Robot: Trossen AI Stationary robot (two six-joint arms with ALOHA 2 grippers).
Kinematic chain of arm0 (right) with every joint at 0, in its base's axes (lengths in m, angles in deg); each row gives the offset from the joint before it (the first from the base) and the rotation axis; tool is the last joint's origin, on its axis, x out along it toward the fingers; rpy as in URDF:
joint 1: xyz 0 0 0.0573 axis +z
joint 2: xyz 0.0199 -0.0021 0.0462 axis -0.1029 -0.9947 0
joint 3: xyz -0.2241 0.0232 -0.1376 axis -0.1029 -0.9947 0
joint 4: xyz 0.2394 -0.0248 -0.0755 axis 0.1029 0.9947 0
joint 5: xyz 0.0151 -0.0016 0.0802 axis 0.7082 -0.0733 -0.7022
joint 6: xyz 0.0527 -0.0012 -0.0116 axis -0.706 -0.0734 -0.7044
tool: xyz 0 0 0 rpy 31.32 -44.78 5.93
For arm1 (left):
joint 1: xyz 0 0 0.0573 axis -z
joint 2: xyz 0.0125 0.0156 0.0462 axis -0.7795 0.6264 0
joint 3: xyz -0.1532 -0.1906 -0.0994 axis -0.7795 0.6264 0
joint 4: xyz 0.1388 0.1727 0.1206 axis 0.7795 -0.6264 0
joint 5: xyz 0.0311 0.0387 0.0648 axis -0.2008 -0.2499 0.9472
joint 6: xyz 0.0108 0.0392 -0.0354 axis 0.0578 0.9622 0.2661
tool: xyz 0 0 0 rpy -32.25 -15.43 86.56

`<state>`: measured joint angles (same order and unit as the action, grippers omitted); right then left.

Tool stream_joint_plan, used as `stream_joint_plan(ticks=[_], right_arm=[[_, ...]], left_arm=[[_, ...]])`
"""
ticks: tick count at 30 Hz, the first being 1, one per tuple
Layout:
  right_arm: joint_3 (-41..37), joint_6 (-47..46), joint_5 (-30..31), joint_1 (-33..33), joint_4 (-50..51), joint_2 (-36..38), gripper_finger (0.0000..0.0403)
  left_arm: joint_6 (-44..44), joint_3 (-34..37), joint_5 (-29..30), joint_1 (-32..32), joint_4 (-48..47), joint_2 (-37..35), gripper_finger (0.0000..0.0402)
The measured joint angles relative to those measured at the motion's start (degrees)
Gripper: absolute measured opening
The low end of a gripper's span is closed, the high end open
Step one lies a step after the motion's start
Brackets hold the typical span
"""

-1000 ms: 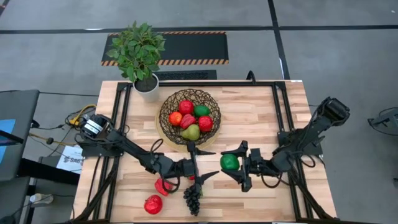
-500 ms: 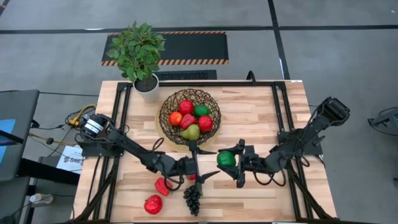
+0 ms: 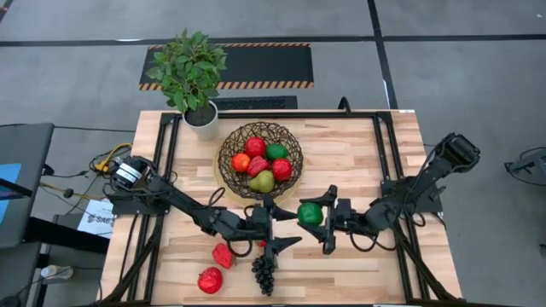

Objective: Build produce basket
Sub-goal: Put the green lime into the basket

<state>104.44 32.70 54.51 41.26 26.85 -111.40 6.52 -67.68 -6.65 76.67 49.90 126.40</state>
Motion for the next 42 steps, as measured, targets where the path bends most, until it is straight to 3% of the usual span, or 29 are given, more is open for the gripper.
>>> stream_joint_plan(ticks=[12,37,42], right_arm=[[0.0,-3.5,-8.4,-4.1,-3.2,0.0,0.0318],[0.0,-3.2,-8.7,-5.7,-7.9,-4.7,0.0318],[0.0,-3.2,-8.7,-5.7,-7.5,-4.7,0.0318]], left_arm=[[3.2,0.0,2.3,-0.9,-0.3,0.0,0.0309],[1.9,0.1,3.2,-3.4,-0.3,0.0,0.0309],[1.9,0.1,3.4,-3.4,-0.4,0.0,0.0291]])
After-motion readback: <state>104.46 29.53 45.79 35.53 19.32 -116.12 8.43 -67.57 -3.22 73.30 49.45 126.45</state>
